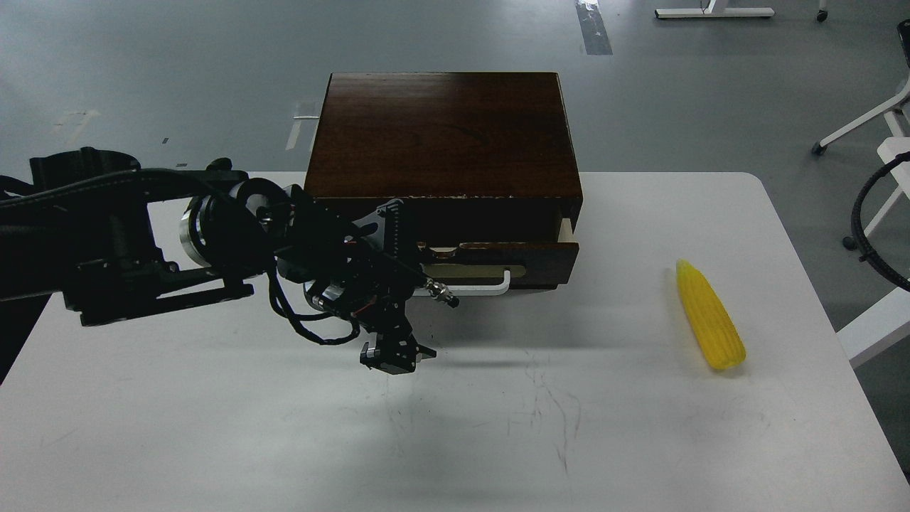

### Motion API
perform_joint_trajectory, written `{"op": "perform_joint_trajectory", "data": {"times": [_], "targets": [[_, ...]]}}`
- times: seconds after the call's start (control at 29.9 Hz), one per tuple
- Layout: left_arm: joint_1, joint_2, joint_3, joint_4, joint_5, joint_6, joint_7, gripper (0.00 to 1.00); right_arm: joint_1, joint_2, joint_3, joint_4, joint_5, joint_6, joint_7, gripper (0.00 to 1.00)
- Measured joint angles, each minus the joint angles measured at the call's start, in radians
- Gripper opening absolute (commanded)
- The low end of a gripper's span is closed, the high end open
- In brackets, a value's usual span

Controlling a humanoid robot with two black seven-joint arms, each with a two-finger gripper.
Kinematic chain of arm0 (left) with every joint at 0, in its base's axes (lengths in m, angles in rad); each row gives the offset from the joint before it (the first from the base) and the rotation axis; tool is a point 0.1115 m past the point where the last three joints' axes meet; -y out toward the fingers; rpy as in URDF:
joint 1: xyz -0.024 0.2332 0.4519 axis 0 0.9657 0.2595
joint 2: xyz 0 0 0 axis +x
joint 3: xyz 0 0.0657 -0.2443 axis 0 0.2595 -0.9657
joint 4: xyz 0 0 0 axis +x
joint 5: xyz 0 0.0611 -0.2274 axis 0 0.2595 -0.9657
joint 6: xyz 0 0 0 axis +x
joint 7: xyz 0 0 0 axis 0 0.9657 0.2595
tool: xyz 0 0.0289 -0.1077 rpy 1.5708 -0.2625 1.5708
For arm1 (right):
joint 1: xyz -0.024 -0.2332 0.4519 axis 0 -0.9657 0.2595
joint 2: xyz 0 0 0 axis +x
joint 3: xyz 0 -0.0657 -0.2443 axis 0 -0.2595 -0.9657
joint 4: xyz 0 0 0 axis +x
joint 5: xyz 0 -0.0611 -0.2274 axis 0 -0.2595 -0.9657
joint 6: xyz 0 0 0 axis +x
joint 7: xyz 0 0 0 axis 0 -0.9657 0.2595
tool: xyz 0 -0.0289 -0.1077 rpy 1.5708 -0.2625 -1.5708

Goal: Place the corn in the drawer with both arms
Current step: 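Pull the drawer toward the robot with the left gripper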

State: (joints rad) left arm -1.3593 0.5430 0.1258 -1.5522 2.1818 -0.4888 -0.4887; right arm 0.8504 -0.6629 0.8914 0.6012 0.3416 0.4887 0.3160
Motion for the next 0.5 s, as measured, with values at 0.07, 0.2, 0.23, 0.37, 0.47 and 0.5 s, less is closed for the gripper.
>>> {"op": "perform_joint_trajectory", "data": {"times": [0.07,0.2,0.23,0.37,0.47,0.5], "targets": [[0.0,0.004,0.0,-0.006,0.0,0.0,0.0,0.92,0.0,-0.001,0.0,0.0,0.0,0.0,0.0,1.0],[0.0,0.014,0.0,-0.028,0.0,0.0,0.0,0.93,0.0,-0.004,0.0,-0.003,0.001,0.0,0.0,1.0],[0.0,0.017,0.0,-0.032,0.0,0.0,0.0,0.93,0.0,-0.006,0.0,-0.005,0.001,0.0,0.0,1.0],[0.0,0.021,0.0,-0.036,0.0,0.0,0.0,0.93,0.001,-0.01,0.001,-0.018,0.001,0.0,0.0,1.0],[-0.001,0.021,0.0,-0.039,0.0,0.0,0.0,0.94,0.004,-0.011,0.001,-0.02,0.001,0.0,0.0,1.0],[-0.001,0.022,0.0,-0.042,0.0,0.0,0.0,0.94,0.004,-0.012,0.001,-0.02,0.001,0.0,0.0,1.0]]}}
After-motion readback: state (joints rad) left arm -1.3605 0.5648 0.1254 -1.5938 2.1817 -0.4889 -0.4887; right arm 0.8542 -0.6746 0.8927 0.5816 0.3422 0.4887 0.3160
